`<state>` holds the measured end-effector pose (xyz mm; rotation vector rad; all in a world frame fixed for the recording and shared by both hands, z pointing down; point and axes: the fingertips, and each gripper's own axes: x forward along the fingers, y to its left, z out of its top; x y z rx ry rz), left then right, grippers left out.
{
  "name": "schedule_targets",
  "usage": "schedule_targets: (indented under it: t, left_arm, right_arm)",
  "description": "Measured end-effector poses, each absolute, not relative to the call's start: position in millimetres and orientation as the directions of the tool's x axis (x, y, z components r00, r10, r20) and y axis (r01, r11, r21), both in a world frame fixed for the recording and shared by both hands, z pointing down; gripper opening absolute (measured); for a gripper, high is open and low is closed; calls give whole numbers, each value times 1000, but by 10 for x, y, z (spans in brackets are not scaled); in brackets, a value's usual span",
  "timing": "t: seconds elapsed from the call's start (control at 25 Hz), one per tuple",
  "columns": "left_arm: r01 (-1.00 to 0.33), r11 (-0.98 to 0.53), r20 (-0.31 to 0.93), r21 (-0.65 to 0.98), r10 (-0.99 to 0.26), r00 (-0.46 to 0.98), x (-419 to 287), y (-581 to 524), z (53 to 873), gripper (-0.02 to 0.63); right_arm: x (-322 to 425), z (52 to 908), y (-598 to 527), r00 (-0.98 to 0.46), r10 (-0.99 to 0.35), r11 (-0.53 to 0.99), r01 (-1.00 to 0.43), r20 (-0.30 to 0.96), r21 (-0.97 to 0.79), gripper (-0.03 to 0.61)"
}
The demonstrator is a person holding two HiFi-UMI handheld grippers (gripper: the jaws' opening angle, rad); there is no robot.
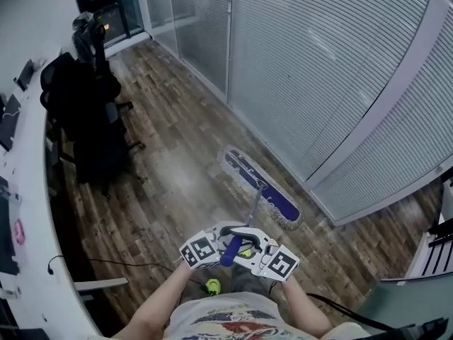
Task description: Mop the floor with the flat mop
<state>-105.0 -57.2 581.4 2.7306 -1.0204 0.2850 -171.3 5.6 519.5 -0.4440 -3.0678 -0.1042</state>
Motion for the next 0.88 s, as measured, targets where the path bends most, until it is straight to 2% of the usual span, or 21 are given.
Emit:
schedule_targets:
  t: [0.28, 0.56, 0.72, 0.88]
  left_arm:
    - [-735, -659, 242, 158, -696, 676, -1250, 902, 5861, 202]
    - [-818, -545, 265, 184, -774, 575, -1335, 1830, 5767, 201]
    - [-842, -521, 291, 140, -791, 538, -1157, 2187, 5773, 195]
    - [-812, -579, 296, 70, -765, 571, -607, 2410, 5739, 193]
  right_arm:
    - [-1850, 5290, 1586, -919, 382, 920, 388, 97, 55, 221]
    - [-1841, 5193, 2567, -874, 475, 878, 479, 103, 17, 221]
    - [-1624, 5186, 2938, -860, 501, 864, 503, 96, 2, 221]
    - [-1091, 5171, 3159, -864, 495, 866, 499, 94, 21, 221]
